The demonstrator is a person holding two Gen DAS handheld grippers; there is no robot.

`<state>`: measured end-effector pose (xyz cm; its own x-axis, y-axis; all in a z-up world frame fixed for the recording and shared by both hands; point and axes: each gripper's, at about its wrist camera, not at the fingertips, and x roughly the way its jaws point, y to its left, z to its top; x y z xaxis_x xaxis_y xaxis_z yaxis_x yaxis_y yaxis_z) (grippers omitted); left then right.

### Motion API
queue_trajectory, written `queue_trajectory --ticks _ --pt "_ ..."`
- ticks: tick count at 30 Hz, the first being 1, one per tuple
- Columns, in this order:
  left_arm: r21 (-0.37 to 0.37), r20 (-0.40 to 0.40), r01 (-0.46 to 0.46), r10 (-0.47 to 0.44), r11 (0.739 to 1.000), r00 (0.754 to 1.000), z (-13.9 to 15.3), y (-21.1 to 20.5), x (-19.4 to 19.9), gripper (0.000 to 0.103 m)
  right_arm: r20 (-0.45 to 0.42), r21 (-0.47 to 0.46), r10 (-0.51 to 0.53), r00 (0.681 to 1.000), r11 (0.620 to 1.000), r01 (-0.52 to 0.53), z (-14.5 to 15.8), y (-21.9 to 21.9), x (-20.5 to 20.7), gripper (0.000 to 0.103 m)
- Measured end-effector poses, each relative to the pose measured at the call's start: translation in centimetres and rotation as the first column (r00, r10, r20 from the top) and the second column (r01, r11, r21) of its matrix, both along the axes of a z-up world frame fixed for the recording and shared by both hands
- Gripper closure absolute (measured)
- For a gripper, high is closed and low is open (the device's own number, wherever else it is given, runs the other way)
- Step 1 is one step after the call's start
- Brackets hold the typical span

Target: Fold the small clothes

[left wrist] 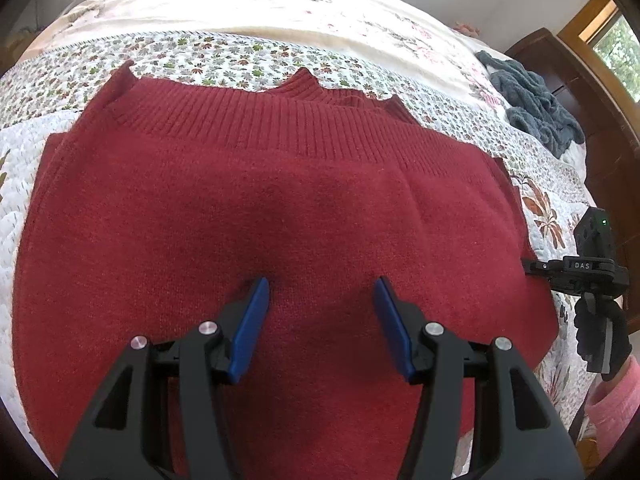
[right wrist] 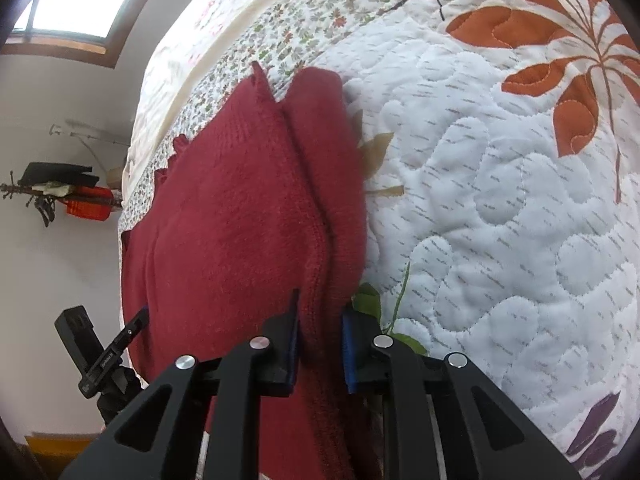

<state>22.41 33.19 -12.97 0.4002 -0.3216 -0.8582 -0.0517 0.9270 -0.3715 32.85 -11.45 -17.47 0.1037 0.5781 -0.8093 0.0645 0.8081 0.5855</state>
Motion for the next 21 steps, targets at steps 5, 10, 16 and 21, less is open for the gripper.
queue_trajectory --ticks 5,10,16,21 --pt "-0.034 -0.002 -0.026 0.026 0.999 1.0 1.7 1.4 -0.8 0.049 0.066 -0.007 -0.015 0.998 1.0 0.016 4.5 1.5 -0.3 0.089" --pt "-0.058 0.018 -0.05 0.051 0.997 0.999 3.2 3.3 -2.0 0.049 0.17 -0.092 0.123 0.978 0.99 -0.109 10.9 8.5 -0.4 0.089" --pt "-0.096 0.032 -0.088 0.091 0.991 0.995 4.4 5.8 -2.8 0.049 0.171 -0.213 0.276 0.946 0.948 -0.238 12.5 18.1 -0.7 0.089" --pt "-0.119 0.043 -0.106 0.112 0.987 0.993 4.8 7.2 -3.2 0.049 0.129 -0.259 0.357 0.925 0.913 -0.316 10.1 23.3 -1.5 0.089"
